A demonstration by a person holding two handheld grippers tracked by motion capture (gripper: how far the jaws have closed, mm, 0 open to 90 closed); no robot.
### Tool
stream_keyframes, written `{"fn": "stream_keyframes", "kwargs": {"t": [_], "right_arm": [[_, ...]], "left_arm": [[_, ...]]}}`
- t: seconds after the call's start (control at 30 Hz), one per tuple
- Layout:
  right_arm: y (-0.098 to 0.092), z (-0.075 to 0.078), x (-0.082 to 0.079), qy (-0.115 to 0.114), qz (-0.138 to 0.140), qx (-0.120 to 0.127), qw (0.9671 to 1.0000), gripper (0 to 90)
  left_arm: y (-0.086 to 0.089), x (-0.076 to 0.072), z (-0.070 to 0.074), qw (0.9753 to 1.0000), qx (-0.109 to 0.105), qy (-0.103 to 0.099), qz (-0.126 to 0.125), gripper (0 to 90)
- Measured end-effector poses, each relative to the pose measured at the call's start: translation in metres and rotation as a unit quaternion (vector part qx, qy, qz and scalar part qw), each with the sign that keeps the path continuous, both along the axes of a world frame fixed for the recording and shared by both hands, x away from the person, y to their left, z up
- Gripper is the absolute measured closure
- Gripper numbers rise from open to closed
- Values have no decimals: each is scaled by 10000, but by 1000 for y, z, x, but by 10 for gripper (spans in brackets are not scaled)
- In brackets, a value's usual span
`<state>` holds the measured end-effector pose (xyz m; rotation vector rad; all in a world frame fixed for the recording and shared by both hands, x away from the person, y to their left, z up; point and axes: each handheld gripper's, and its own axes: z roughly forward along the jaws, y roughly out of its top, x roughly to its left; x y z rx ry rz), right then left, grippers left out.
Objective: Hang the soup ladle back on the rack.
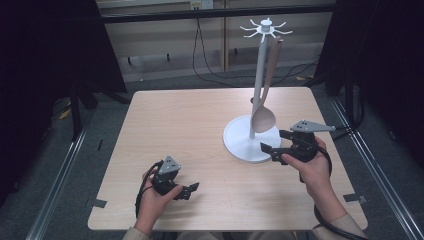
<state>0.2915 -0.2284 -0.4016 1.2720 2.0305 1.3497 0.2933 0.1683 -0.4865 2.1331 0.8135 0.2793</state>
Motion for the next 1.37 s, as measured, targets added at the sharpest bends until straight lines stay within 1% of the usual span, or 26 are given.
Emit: {"fn": "stream_keyframes", "kwargs": {"t": [0.07,0.1,0.2,0.23,0.27,0.37,0.47,0.5,0.57,0.6,0.63,0.7,0.77,0.83,0.9,0.93,1.0,1.23,1.37], "right_arm": [[0,-3,-2,12,13,-10,10000,122],[0,-5,-3,26,23,-10,10000,122],[0,-9,-5,38,46,-28,10000,122],[-1,-10,-7,31,45,-46,10000,122],[-1,-12,-8,44,34,-55,10000,122],[-2,-16,-10,88,47,-40,9999,120],[-3,-22,-13,118,66,-97,9999,120],[-4,-23,-14,114,67,-114,9998,120],[-5,-27,-16,128,64,-107,9998,119],[-5,-28,-17,123,61,-102,9999,119],[-5,-30,-18,137,49,-99,9998,119],[-6,-33,-20,150,27,-96,9998,120],[-6,-36,-22,152,32,-103,9998,119],[-6,-40,-23,163,45,-104,9998,120],[-7,-43,-24,188,50,-103,9998,119],[-7,-46,-25,210,40,-88,9997,119],[-7,-50,-26,219,24,-93,9997,118],[-7,-61,-30,306,82,-260,9992,118],[-8,-65,-31,350,88,-336,9988,116]], "left_arm": [[1,0,0,10000,38,-28,-1,45],[1,0,0,10000,3,-20,-6,45],[2,0,0,10000,31,-13,-19,45],[2,0,-1,10000,9,-23,-17,45],[2,-1,0,10000,32,-10,11,45],[2,-1,0,10000,10,15,23,45],[2,-1,-1,10000,-14,36,16,45],[2,-1,-1,10000,40,-18,-12,45],[2,-1,0,10000,73,-3,-30,45],[1,-1,-1,10000,49,2,-4,45],[2,-1,0,9999,93,-37,-10,45],[1,-1,0,10000,49,18,-13,45],[2,-1,0,10000,43,-15,-3,45],[1,-1,-1,10000,7,13,20,45],[2,-1,-1,10000,34,6,12,45],[1,-1,-1,10000,11,25,25,45],[1,-1,-1,10000,7,5,21,45],[1,0,0,10000,53,-38,5,45],[0,1,0,10000,29,-23,4,45]]}}
